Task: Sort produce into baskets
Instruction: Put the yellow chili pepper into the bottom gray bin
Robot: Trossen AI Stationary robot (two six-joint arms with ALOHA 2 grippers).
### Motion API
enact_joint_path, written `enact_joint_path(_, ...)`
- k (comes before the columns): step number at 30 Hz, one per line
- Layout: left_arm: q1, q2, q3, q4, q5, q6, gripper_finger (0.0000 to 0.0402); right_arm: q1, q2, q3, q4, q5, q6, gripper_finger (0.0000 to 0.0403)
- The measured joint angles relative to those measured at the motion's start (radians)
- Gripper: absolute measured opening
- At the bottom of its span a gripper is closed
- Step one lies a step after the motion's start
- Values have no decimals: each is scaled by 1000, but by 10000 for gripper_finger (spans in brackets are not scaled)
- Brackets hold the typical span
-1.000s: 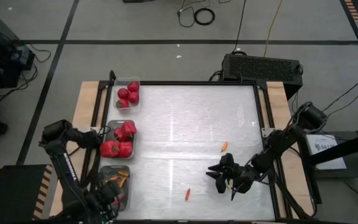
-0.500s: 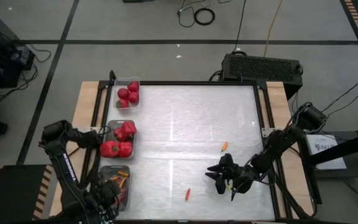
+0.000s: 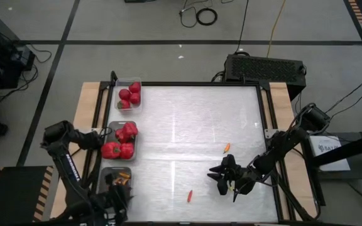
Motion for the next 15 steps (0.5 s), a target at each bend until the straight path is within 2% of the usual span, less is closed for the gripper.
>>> enact_joint_path(7,107,2,0,244,-154,363,142,0,0,0,1,-4,3,130)
enact_joint_path(10,173,23,0,402,-156,528,142,-1,0,0,1,-24,3,130)
enact_joint_path(15,273,100,0,689,-79,766,142,-2,0,0,-3,-26,0,130)
